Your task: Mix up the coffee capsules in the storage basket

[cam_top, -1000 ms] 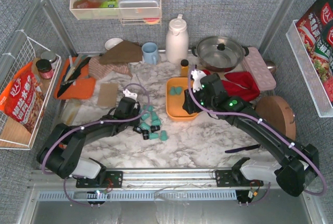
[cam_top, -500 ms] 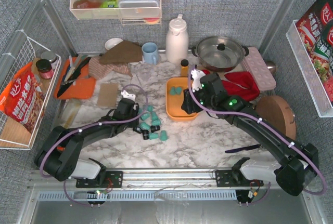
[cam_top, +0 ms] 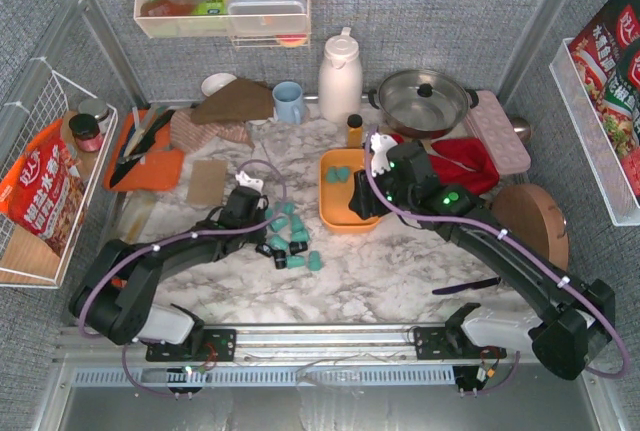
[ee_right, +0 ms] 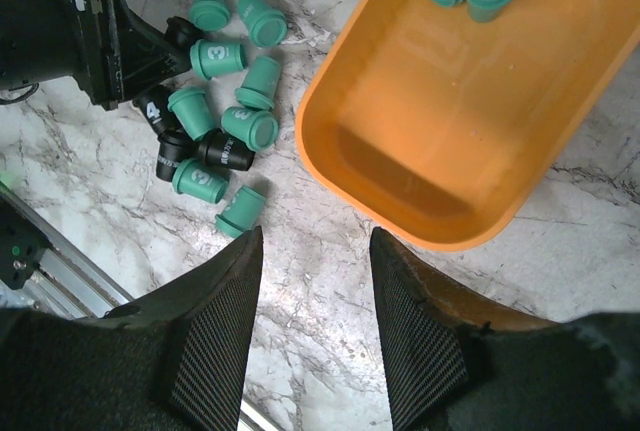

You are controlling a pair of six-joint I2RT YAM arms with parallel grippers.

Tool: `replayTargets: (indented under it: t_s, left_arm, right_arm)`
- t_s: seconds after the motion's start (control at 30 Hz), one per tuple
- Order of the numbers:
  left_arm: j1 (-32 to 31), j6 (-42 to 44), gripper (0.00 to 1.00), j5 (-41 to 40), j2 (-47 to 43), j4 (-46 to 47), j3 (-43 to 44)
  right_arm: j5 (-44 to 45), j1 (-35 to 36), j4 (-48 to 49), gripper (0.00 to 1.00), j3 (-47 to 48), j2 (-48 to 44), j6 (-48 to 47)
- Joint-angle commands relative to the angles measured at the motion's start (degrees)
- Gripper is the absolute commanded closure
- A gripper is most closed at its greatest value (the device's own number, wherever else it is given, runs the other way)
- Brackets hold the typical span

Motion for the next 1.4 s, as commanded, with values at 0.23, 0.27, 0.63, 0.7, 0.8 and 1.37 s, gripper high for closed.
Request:
replayTargets:
  t_s: [0.23,0.27,0.63,0.7,0.8,1.37]
  left_arm:
    - [-0.5,6.3,0.85,7.9,-17.0,6.5,-4.0]
    - [-0.7,7.4,0.85,9.4,-19.3,9.1,-5.4]
    - [-3.2,21.3,0.99,24.7,-28.5,40.6,-17.0]
    - [-4.4,23.8,1.0,27.3,-26.6,43.8,-16.6]
    - [-6.2,26.7,1.0,30.2,-22.8,47.6,-15.2]
    - [-14.1,32.4,1.0,31.5,-13.0,49.9,-8.6]
  right_arm:
    - [-1.9,0.1,-0.5,0.48,1.8,-0.6,1.8]
    - [-2.3,0.2,-0.7,0.48,2.0,-0.7,2.0]
    - [-4.8,3.1,-2.1,0.37,6.4,-0.3,5.6]
    - [-5.0,4.3,-1.5,0.37,6.9,0.1,6.4]
    - [-5.1,6.2,-0.7,0.36,7.6,1.1,7.5]
    - [-0.1,10.8,-2.5,0.37,9.7,3.7,6.9]
